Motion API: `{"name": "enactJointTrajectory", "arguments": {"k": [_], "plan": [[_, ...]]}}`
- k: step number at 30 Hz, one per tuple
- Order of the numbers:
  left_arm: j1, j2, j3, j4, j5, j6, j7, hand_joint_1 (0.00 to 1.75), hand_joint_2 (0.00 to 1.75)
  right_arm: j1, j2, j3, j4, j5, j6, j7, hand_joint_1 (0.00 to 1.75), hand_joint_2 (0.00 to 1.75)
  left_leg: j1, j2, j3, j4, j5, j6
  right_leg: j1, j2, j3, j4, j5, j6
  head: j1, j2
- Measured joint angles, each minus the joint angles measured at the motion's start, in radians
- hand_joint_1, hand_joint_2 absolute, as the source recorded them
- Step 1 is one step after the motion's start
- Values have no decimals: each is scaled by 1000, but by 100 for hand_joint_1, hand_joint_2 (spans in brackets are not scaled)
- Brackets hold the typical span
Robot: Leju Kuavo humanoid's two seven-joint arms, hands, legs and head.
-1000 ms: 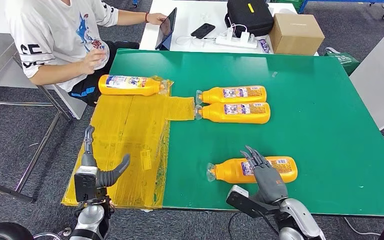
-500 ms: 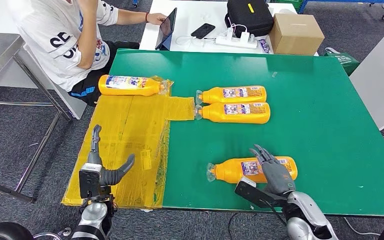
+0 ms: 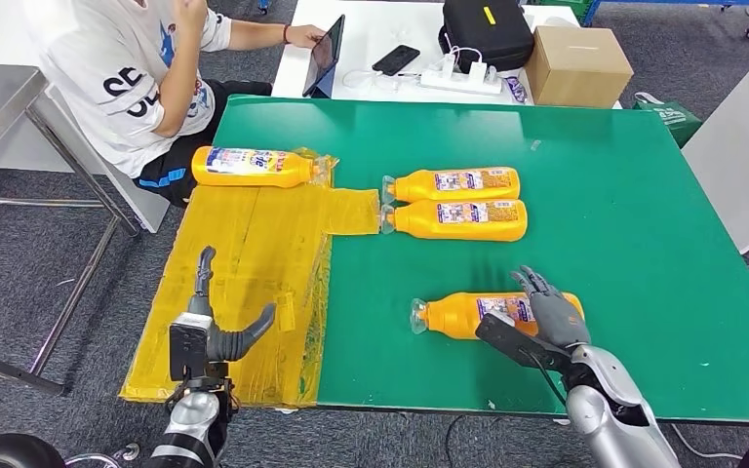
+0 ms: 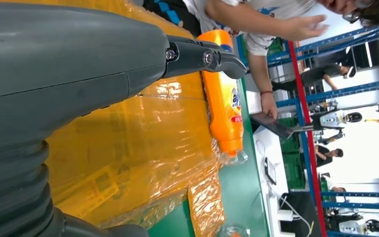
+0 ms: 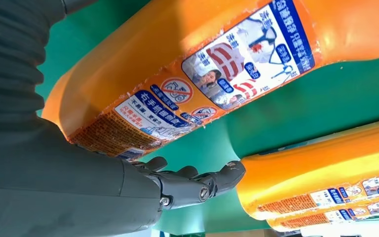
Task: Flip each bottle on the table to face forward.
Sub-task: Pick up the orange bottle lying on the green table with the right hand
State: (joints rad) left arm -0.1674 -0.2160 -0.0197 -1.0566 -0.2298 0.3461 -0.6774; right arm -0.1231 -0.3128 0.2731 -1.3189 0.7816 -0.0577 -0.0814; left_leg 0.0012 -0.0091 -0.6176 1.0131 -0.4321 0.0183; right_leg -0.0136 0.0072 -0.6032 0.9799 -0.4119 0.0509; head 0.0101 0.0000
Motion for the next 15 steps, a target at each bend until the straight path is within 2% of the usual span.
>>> {"name": "enactJointTrajectory", "arguments": {"k": [8, 15], "plan": [[-26, 0, -8, 44, 10, -17, 5, 0, 175, -61, 4, 13, 79, -26, 79, 1, 0, 175, 0, 0, 1, 0, 0, 0, 0, 0, 2, 0, 0, 0, 0, 0], [-58, 0, -16, 86, 28, -34, 0, 0, 175, -140, -59, 94, 133, -77, 210, 10, 0, 175, 0, 0, 8, 0, 0, 0, 0, 0, 7, -1, 0, 0, 0, 0]]}}
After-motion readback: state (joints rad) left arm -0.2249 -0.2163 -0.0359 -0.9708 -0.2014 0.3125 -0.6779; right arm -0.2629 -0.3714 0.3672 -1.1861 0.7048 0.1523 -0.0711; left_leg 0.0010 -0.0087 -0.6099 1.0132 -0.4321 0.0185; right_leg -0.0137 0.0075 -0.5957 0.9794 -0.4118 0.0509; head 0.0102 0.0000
